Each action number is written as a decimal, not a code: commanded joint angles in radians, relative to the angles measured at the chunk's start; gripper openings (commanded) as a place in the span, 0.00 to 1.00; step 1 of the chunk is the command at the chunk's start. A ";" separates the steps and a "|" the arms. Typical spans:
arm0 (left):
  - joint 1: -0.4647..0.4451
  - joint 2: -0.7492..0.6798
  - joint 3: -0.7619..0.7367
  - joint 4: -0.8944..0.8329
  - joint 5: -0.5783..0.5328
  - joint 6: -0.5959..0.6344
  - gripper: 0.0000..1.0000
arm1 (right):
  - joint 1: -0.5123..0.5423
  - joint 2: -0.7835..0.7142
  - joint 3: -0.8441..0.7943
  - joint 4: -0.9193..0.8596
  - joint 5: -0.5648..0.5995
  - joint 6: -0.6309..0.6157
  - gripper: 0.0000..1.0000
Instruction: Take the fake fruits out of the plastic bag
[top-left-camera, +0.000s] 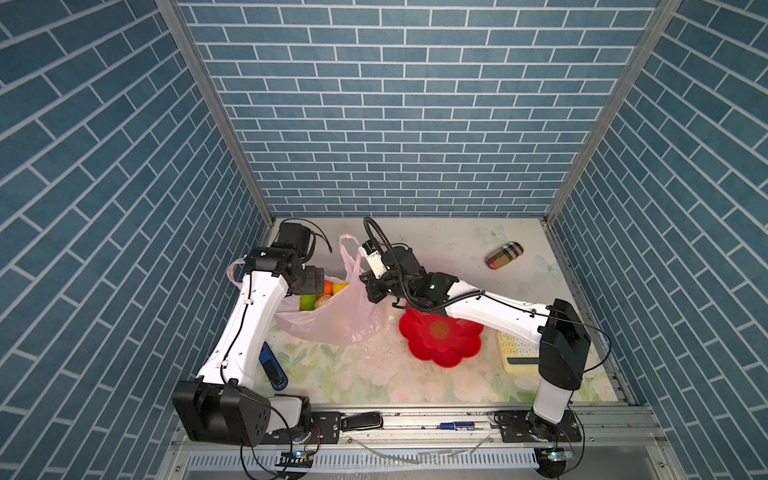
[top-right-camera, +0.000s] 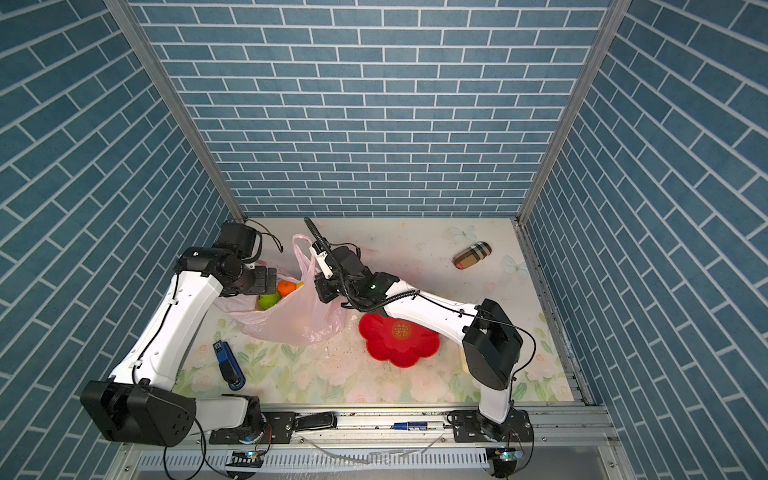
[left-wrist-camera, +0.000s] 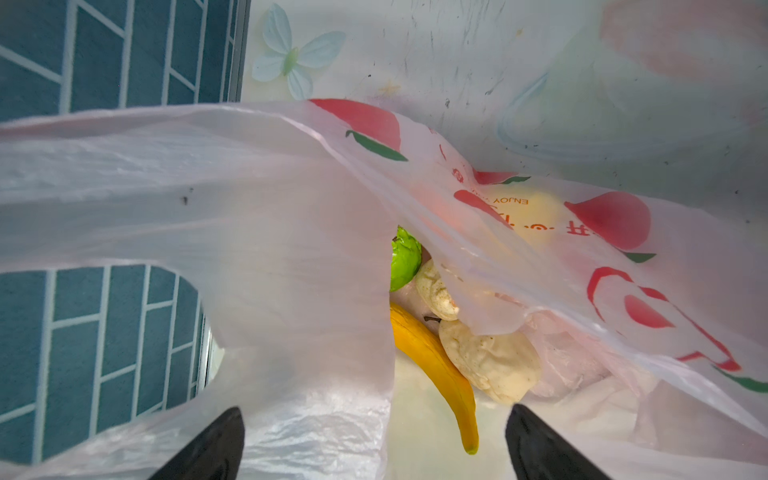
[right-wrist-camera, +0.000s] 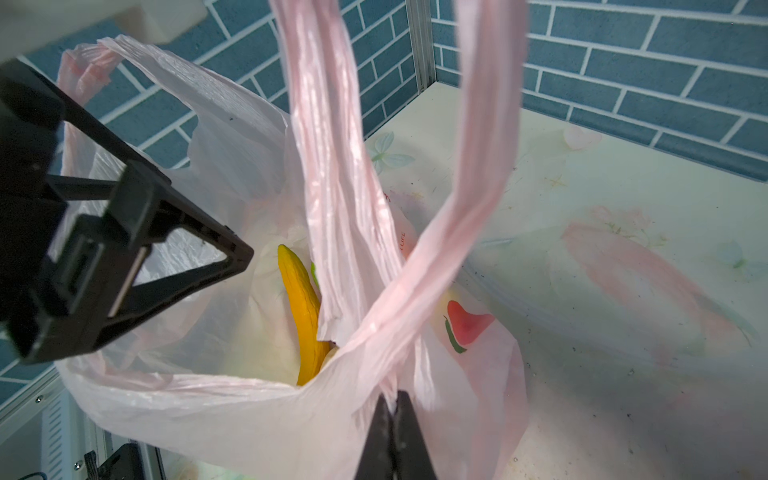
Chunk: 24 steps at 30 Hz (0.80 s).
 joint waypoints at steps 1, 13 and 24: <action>0.005 0.020 -0.032 0.000 -0.025 0.007 0.99 | -0.008 -0.020 -0.019 0.020 0.013 0.028 0.00; 0.005 0.124 -0.088 0.049 0.063 -0.014 0.57 | -0.034 -0.060 -0.096 0.085 0.054 0.070 0.00; 0.011 0.098 -0.116 0.135 0.091 -0.052 0.06 | -0.048 -0.062 -0.105 0.097 0.083 0.074 0.00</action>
